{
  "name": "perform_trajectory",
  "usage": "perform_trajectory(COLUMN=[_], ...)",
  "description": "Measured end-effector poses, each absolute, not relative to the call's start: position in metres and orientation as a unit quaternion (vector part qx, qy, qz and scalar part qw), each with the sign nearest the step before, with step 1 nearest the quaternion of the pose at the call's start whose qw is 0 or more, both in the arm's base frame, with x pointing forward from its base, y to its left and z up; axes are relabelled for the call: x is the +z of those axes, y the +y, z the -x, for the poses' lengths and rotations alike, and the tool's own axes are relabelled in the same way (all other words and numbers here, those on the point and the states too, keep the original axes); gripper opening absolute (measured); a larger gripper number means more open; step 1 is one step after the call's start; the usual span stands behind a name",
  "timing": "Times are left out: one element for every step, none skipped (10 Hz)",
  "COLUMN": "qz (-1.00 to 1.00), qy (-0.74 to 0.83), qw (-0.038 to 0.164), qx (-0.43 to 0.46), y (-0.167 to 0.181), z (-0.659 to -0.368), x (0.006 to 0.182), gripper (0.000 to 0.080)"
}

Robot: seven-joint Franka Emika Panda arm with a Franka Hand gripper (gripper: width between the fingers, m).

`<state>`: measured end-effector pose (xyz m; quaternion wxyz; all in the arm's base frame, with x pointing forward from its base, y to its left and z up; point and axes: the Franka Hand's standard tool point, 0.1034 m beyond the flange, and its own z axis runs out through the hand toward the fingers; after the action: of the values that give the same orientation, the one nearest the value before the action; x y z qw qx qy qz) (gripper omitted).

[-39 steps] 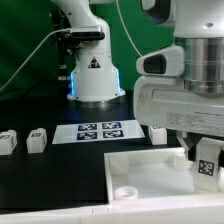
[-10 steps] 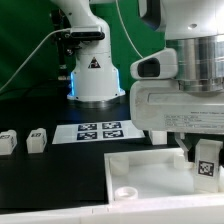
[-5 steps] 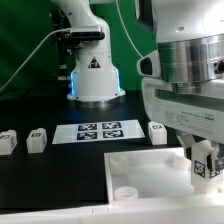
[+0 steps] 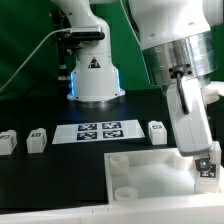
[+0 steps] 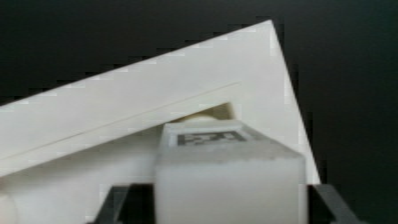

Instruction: Assemble one leg

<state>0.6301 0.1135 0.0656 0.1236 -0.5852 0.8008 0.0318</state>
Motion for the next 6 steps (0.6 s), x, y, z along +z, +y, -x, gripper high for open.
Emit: perform_trajectory(qz=[0.599,0.609,0.64,0.697,0.76,0.809], qy=[0.791,0.783,0.758,0.708,0.64,0.579], qw=[0.124,0.124,0.118,0.111,0.108,0.105], qx=[0.03,0.028,0.028,0.028,0.018,0.011], y=[0.113,0.113,0.116,0.121,0.124,0.129], z=[-0.63,-0.63,-0.628,-0.626,-0.626,-0.623], x=[0.066,0.065,0.065,0.067,0.067,0.065], gripper=[0.0303,0.0338,0.0529,0.0529,0.0612,0.0612])
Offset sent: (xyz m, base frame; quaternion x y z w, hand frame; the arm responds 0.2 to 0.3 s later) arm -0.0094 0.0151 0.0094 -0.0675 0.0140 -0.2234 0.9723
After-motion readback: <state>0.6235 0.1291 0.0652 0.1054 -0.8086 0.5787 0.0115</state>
